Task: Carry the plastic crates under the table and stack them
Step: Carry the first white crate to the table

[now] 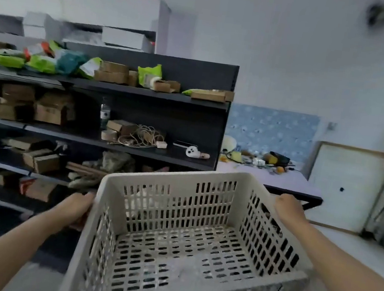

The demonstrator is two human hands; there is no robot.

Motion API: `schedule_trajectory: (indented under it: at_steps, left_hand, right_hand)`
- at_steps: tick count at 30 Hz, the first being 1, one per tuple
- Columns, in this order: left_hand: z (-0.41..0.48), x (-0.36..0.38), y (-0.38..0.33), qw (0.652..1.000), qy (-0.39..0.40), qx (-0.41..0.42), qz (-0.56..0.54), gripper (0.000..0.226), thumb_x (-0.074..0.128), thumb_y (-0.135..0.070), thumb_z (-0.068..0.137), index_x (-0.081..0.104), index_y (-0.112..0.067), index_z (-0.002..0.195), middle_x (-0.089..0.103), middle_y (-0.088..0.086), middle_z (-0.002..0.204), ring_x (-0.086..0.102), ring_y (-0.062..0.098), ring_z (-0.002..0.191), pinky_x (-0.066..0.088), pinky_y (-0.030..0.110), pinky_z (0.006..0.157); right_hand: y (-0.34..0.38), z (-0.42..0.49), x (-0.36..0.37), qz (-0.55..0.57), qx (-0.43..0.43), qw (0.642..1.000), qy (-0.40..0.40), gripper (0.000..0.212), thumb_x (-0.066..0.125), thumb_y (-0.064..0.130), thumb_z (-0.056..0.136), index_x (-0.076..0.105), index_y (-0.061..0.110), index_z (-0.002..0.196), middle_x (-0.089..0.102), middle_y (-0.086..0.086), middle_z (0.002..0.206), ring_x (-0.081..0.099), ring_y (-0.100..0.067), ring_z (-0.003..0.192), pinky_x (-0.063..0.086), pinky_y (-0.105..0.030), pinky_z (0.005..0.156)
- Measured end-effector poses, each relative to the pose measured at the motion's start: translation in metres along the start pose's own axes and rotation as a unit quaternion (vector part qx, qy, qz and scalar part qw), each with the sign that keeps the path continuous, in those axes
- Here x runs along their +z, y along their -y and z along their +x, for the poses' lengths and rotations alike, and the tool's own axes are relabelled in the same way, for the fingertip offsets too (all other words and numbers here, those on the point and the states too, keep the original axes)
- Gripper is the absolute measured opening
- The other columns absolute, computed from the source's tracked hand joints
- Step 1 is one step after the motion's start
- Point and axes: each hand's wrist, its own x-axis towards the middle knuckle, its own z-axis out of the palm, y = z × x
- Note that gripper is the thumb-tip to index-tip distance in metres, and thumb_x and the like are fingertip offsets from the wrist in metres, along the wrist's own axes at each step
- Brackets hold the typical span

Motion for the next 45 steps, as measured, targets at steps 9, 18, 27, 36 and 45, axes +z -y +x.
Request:
schedule_trajectory:
  at_steps: [9, 18, 27, 36, 45]
  left_hand:
    - [0.014, 0.209, -0.153, 0.988, 0.118, 0.086, 0.044, 0.052, 0.042, -0.049, 0.096, 0.072, -0.006, 0.098, 0.075, 0.013, 0.070, 0.070, 0.025, 0.054, 0.058, 0.027, 0.046]
    - [0.051, 0.417, -0.271, 0.988, 0.148, 0.053, 0.011, 0.043, 0.042, -0.026, 0.099, 0.044, -0.009, 0.060, 0.047, 0.011, 0.057, 0.046, 0.022, 0.048, 0.039, 0.027, 0.051]
    - [0.142, 0.543, -0.334, 0.984, 0.179, -0.016, 0.013, 0.020, 0.045, -0.017, 0.094, 0.042, -0.008, 0.076, 0.035, 0.008, 0.060, 0.032, 0.019, 0.050, 0.030, 0.026, 0.053]
    - [0.341, 0.646, -0.421, 0.964, 0.256, -0.046, 0.054, 0.023, 0.041, -0.010, 0.091, 0.047, -0.005, 0.070, 0.044, 0.010, 0.057, 0.037, 0.020, 0.046, 0.033, 0.025, 0.050]
    - [0.491, 0.745, -0.489, 0.952, 0.277, -0.129, 0.017, 0.010, 0.047, -0.004, 0.088, 0.052, -0.001, 0.080, 0.051, 0.014, 0.065, 0.049, 0.025, 0.053, 0.051, 0.034, 0.063]
  right_hand:
    - [-0.184, 0.027, -0.132, -0.004, 0.091, 0.981, -0.169, 0.035, 0.046, 0.004, 0.086, 0.028, 0.012, 0.057, 0.024, -0.006, 0.052, 0.023, -0.018, 0.049, 0.013, -0.032, 0.054]
    - [-0.331, 0.138, -0.198, -0.004, 0.156, 0.968, -0.195, 0.041, 0.047, 0.011, 0.090, 0.028, 0.014, 0.053, 0.029, -0.005, 0.048, 0.027, -0.017, 0.047, 0.014, -0.031, 0.053]
    - [-0.409, 0.300, -0.168, -0.034, 0.167, 0.976, -0.132, 0.030, 0.049, 0.011, 0.085, 0.032, 0.015, 0.061, 0.032, -0.005, 0.055, 0.031, -0.019, 0.051, 0.019, -0.030, 0.054]
    - [-0.454, 0.504, -0.104, -0.043, 0.227, 0.973, -0.007, 0.035, 0.056, 0.014, 0.083, 0.028, 0.016, 0.061, 0.024, -0.001, 0.054, 0.024, -0.015, 0.049, 0.019, -0.028, 0.054]
    - [-0.507, 0.699, -0.054, -0.090, 0.239, 0.961, 0.111, 0.018, 0.058, 0.011, 0.082, 0.049, 0.009, 0.067, 0.051, -0.012, 0.064, 0.057, -0.024, 0.053, 0.044, -0.026, 0.050]
